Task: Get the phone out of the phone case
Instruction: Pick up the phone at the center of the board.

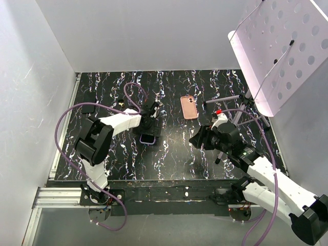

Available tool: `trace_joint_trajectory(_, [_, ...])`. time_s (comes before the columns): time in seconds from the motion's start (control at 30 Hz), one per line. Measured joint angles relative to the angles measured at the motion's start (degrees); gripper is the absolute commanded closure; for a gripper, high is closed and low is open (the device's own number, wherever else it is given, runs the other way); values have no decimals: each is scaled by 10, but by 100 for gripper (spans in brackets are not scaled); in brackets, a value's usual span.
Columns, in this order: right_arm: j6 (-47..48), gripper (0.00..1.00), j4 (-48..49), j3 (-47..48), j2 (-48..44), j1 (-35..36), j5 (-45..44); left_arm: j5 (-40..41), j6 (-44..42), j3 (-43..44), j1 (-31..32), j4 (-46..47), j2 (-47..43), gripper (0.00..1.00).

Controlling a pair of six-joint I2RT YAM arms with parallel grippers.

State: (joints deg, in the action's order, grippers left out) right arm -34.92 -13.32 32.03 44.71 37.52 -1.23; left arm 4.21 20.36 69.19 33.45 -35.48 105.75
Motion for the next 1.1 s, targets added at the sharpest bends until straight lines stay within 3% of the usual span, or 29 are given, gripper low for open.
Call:
trace_joint_trajectory(0.13, [-9,32,2,0,9,0,2,3,0,2,2,-3,2,7])
trace_joint_trajectory(0.2, [-11,32,2,0,8,0,3,8,-1,16,3,-15,13,14])
trace_joint_trajectory(0.23, [-12,32,2,0,7,0,3,13,-3,24,5,-20,20,21])
trace_joint_trajectory(0.33, [-18,30,1,0,3,0,2,17,-5,37,5,-24,30,59])
trace_joint_trajectory(0.43, [-30,19,0,0,-2,0,1,17,-7,36,5,-24,28,79])
trace_joint_trajectory(0.53, [-40,19,-8,8,27,-7,19,11,-10,14,5,0,11,99])
trace_joint_trajectory(0.77, [-72,21,-27,80,179,-46,115,-42,2,-116,6,81,-96,100])
trace_joint_trajectory(0.93, [-114,26,15,91,257,-50,193,-82,31,-221,22,104,-222,100])
trace_joint_trajectory(1.1, [-162,26,75,106,326,-48,255,-71,68,-271,57,121,-330,100])
